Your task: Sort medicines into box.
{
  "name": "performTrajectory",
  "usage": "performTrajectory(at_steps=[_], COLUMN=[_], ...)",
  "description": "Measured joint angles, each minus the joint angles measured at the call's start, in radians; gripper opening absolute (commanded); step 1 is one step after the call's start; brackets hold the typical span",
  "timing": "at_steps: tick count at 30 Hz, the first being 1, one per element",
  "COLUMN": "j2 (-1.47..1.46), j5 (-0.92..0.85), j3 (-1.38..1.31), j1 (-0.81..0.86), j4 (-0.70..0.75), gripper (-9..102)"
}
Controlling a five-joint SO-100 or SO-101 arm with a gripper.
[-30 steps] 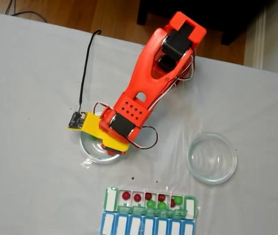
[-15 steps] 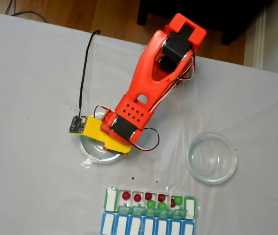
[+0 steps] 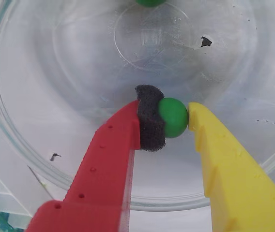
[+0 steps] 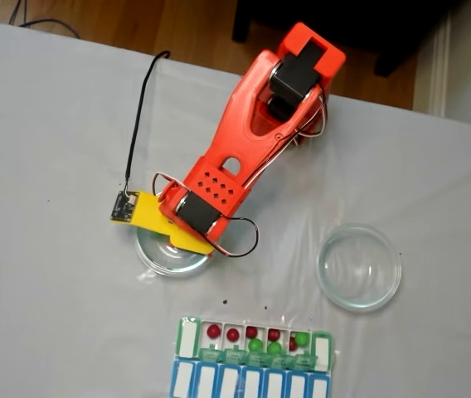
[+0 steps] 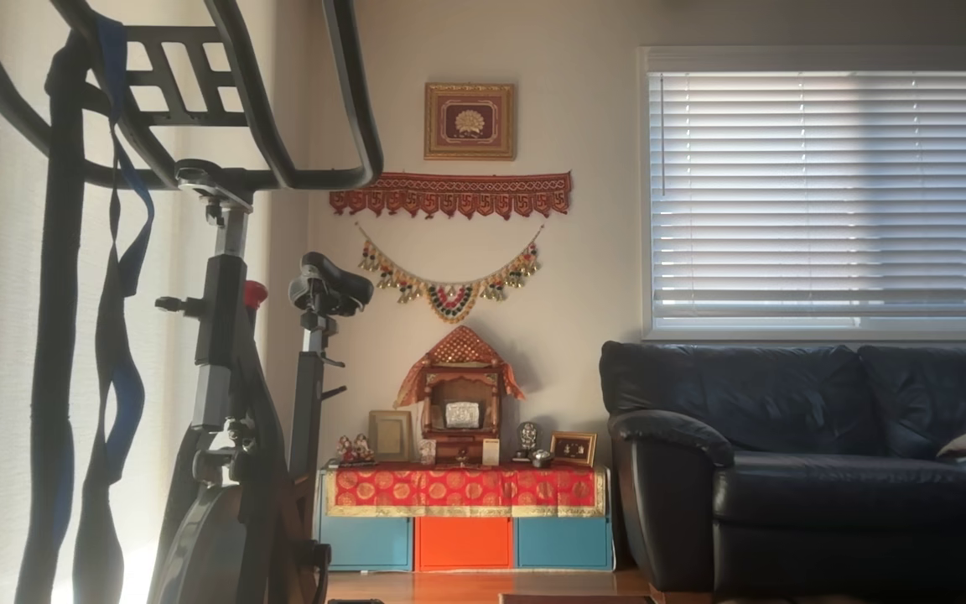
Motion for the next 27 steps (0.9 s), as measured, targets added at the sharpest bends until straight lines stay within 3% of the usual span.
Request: performTrajectory(at_steps=[7, 11, 18, 27], j2=[0.043, 0.044, 0.044, 0.046], j5=[-0.009, -0.005, 0.012, 0.087], j3=[-0.064, -0.202, -0.337, -0.341], j1=[0.031, 0.029, -0.1, -0.262], j4=[0.011, 0.095, 0.189, 0.15], gripper=[2, 2, 2, 2])
